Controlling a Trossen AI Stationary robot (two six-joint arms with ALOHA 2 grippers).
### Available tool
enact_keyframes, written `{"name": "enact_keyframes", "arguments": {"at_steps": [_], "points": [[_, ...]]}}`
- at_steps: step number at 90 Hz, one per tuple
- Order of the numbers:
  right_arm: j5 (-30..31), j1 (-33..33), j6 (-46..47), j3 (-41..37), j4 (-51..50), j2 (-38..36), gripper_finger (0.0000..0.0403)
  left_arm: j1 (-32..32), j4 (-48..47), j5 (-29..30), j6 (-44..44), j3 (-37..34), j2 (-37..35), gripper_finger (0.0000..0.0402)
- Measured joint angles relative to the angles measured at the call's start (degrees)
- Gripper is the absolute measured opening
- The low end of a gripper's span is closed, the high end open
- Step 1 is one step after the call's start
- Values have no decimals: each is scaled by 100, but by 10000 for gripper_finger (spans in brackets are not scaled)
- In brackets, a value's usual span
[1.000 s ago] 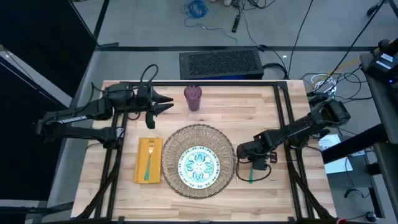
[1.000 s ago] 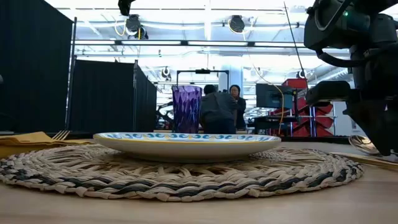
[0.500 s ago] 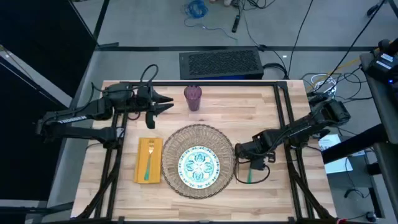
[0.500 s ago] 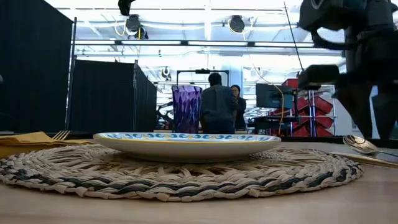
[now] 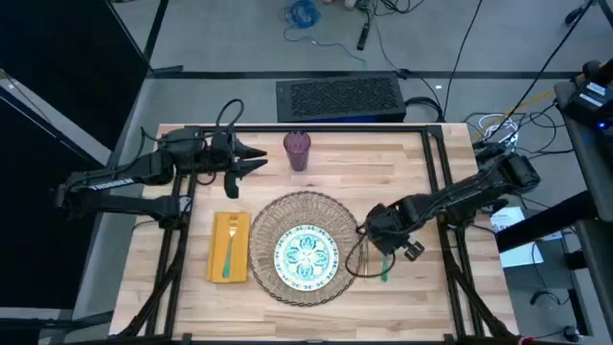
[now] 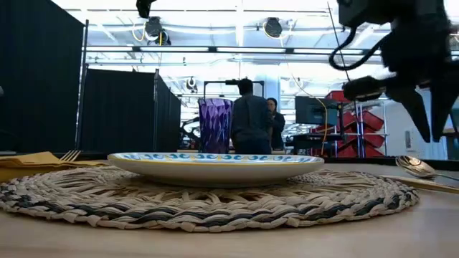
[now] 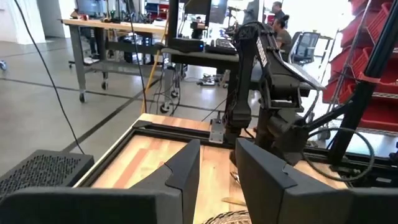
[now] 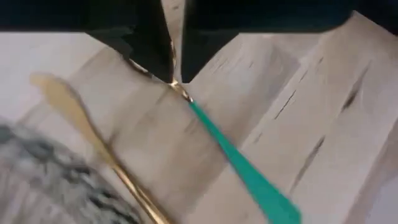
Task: Set table place
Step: Move the purple cup to the top right of the brown table mat
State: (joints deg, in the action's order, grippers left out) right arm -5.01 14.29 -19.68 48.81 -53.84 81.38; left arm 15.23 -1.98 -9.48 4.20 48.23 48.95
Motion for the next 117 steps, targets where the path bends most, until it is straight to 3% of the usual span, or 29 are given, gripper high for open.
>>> {"name": "enact_keyframes", "arguments": {"at_steps": [25,89,117], "points": [[189,-530,859,-399,-77,-30,0,-182,-1,-59,110,0,-2,88],[-12,-1745,913,-397,-277,-39,0,-193,-26,-46,151,0,-2,88],[-200,-1797,809,-394,-280,-39,0,-193,-28,-11,129,0,-2,88]]}}
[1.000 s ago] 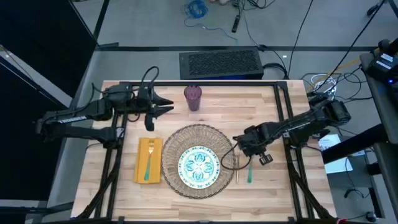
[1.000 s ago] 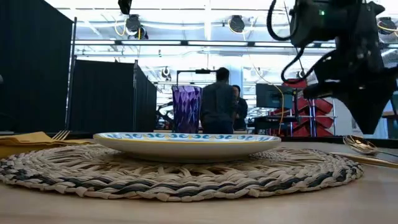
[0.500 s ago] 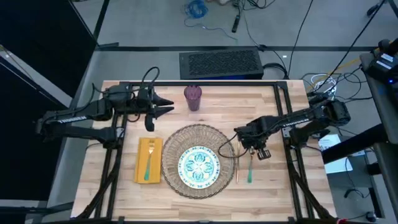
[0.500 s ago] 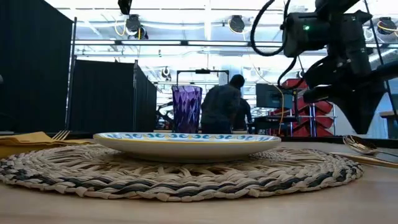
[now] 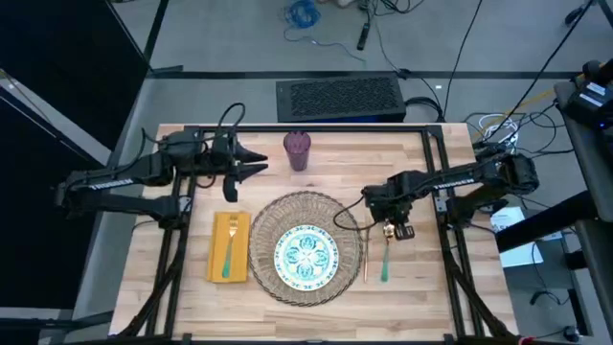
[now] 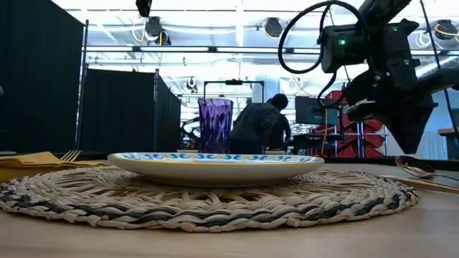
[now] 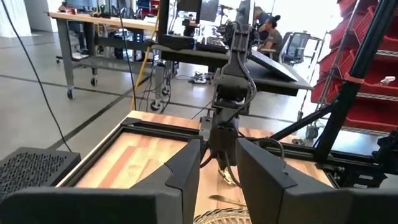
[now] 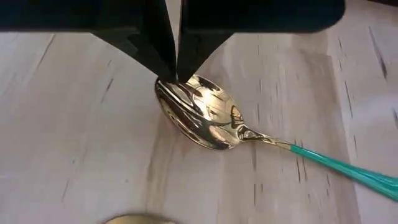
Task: Set table place
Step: Move the purple cup to the top right of the brown table mat
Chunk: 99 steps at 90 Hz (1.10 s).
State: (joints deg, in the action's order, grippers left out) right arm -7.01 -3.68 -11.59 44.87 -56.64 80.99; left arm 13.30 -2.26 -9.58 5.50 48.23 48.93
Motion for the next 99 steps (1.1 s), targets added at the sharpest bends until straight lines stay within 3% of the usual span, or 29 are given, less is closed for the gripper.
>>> {"name": "enact_keyframes", "arguments": {"at_steps": [27,42,57,77,88,99], "points": [[229,-72,23,430,-167,-219,0,0,2,0,-24,0,0,88],[327,-189,1995,848,-199,-317,0,0,4,0,-37,0,0,88],[1008,-59,3210,766,-1237,-1005,0,0,-94,-79,-71,0,-22,88],[1247,412,5432,-295,-571,-1986,0,0,-329,-152,-345,-2,-214,88],[1345,694,6369,-1035,160,-2135,0,-2,-350,-233,-282,-2,-303,88],[1590,1054,7091,-1412,203,-2135,0,-65,-462,-236,-214,-2,-416,88]]}}
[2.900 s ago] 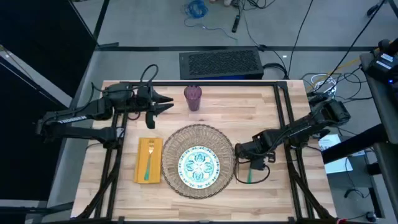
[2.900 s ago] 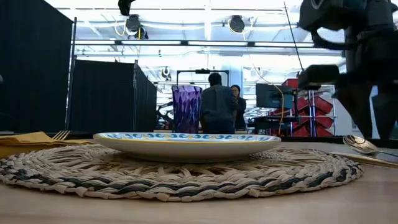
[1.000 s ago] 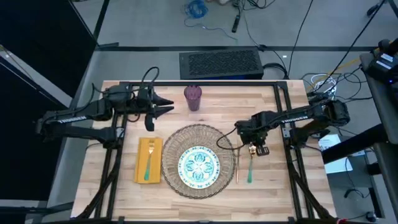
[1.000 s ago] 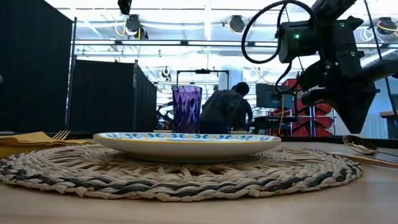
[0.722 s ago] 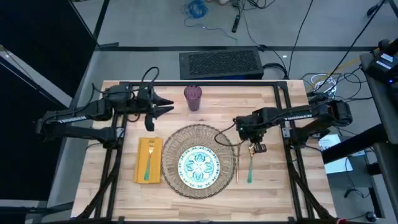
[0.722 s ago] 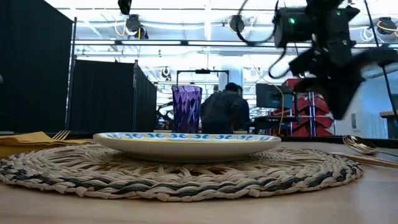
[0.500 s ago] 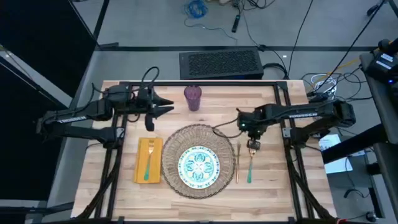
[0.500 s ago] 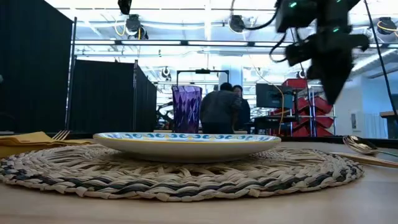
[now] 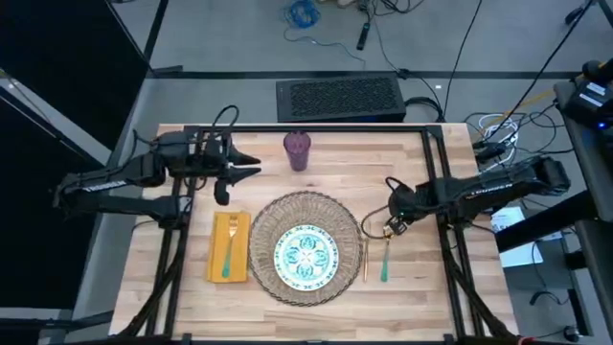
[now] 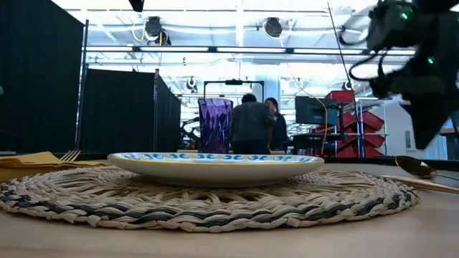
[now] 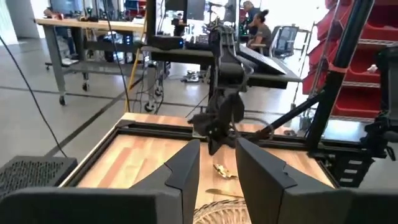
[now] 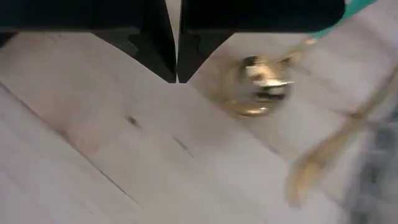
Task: Set table place
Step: Move the purple cup to the top right of the brown table mat
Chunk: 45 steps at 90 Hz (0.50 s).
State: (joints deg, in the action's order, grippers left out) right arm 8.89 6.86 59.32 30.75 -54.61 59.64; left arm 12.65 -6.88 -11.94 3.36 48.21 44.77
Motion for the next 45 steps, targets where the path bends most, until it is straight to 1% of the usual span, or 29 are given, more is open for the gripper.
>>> {"name": "enact_keyframes", "arguments": {"at_steps": [21,45], "points": [[179,583,1038,-143,344,59,0,-3,17,-2,69,0,-317,88],[203,714,1460,-141,708,532,0,-5,-4,-4,39,0,-682,88]]}}
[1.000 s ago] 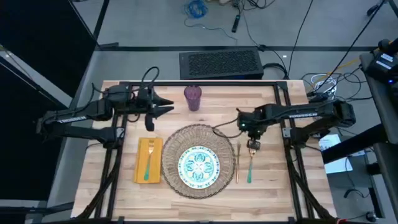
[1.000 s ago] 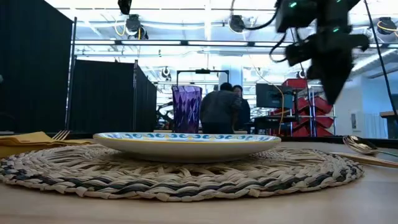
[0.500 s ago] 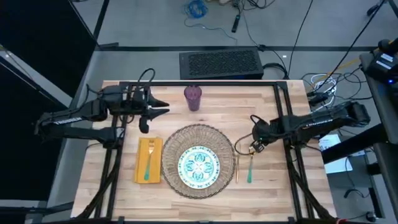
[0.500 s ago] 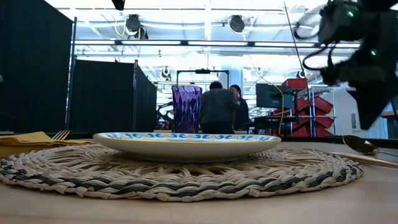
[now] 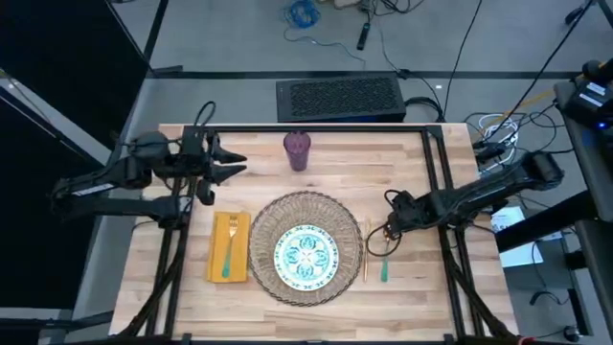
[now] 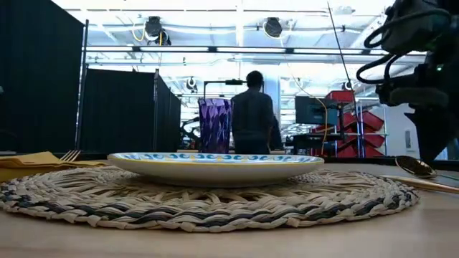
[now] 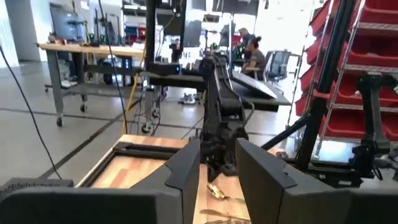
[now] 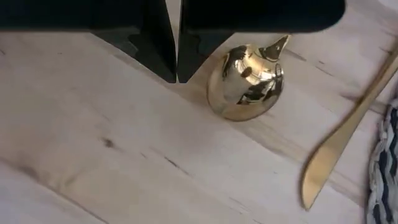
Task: Set table place
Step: Move the purple cup to the top right of the brown table mat
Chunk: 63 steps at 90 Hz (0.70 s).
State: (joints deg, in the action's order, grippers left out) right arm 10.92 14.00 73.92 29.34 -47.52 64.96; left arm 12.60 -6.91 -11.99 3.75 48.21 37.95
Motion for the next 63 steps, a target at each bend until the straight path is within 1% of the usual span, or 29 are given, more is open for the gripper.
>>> {"name": "enact_keyframes", "arguments": {"at_steps": [19,28,36,51,63], "points": [[-48,0,50,-2,477,329,0,0,-9,0,-5,0,-71,88],[-57,0,50,-2,535,413,0,0,-16,0,-18,0,-71,88],[-62,0,41,-2,402,445,0,0,-14,0,-110,0,-71,88],[-44,-183,-131,-3,-252,445,0,0,-14,0,-112,0,-71,88],[-3,-410,-503,22,-154,427,0,0,-12,0,-112,0,-71,88]]}}
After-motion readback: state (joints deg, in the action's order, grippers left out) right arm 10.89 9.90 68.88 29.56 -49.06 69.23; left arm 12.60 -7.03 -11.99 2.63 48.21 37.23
